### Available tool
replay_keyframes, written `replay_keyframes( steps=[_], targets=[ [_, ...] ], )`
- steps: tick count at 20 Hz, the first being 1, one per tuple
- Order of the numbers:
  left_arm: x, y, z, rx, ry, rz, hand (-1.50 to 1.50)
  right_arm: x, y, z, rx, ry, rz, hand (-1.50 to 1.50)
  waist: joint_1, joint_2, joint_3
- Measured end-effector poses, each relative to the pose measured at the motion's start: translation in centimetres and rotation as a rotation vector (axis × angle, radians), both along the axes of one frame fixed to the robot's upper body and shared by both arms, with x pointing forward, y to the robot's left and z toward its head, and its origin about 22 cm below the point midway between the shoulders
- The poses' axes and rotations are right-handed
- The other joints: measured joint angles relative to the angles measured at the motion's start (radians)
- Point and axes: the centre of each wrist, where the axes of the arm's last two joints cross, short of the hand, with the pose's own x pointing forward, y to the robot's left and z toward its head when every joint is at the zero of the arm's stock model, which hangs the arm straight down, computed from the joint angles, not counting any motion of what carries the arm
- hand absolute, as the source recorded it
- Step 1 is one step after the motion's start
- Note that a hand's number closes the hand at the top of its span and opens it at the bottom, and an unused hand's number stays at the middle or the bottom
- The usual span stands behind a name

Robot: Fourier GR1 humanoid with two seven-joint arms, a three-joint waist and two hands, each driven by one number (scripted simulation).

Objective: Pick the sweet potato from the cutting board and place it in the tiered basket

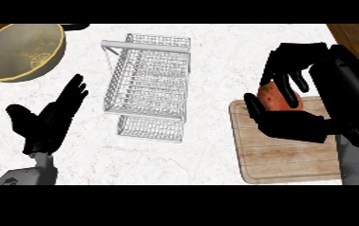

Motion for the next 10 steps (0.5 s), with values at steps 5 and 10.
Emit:
replay_keyframes(
  steps=[5,10],
  targets=[
    [0.2,-0.4,-0.3,-0.005,-0.003,-0.001,0.0,0.5,5.9,1.4,-0.004,0.031,0.009,1.5,0.004,0.001,0.0],
    [0.0,-0.4,-0.3,-0.005,-0.002,-0.005,0.0,1.5,11.1,1.9,-0.003,0.06,0.001,1.5,0.007,0.002,0.0]
  ],
)
